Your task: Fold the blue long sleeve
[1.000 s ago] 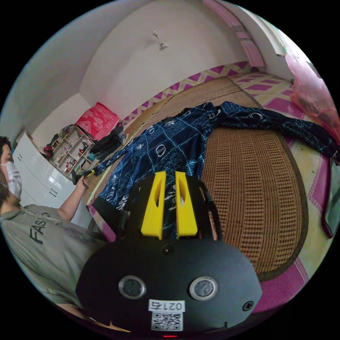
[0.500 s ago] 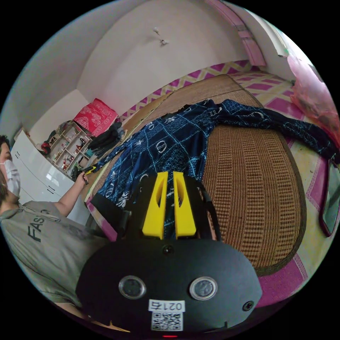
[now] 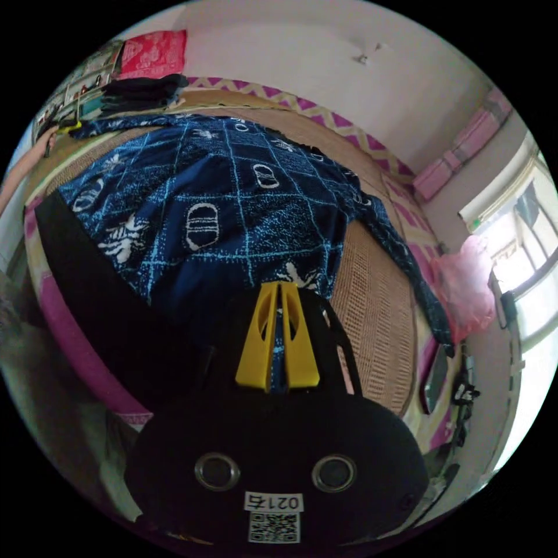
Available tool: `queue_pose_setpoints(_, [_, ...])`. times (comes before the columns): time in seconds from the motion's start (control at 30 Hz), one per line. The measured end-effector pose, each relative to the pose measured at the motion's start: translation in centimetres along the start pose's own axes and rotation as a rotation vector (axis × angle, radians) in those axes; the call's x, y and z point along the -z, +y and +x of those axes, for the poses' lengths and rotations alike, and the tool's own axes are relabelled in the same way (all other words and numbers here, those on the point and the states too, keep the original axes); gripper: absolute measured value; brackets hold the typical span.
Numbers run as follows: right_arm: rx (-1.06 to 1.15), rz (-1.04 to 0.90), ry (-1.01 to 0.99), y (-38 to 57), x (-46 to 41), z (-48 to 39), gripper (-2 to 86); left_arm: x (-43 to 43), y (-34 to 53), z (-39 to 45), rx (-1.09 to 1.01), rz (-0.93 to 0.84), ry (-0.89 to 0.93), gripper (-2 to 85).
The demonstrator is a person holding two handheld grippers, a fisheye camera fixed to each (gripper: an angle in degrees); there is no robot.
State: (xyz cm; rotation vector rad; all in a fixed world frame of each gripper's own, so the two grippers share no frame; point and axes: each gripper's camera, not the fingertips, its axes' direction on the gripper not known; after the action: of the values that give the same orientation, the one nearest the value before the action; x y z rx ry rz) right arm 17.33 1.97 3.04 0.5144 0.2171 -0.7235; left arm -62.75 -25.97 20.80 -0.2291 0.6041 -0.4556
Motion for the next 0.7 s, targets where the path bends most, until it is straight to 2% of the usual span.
queue_pose_setpoints(0.13, [-0.026,-0.011,-0.019,0.2,0.1,0.0,0.5,1.4,-0.4,7.6,-0.060,0.055,0.062,-0.9])
queue_pose_setpoints(0.33, [-0.256,0.005,-0.304,2.2,0.2,6.0,5.5,0.8,-2.5,26.7,-0.232,0.033,0.093,-0.9])
queue_pose_setpoints(0.47, [-0.315,0.086,-0.399,5.7,1.2,9.5,6.5,-4.4,-3.2,43.3,-0.414,-0.039,0.053,-0.9])
queue_pose_setpoints(0.7, [-0.337,0.157,-0.293,13.4,4.0,12.9,7.8,-20.5,1.2,69.1,-0.649,-0.182,0.077,-0.9])
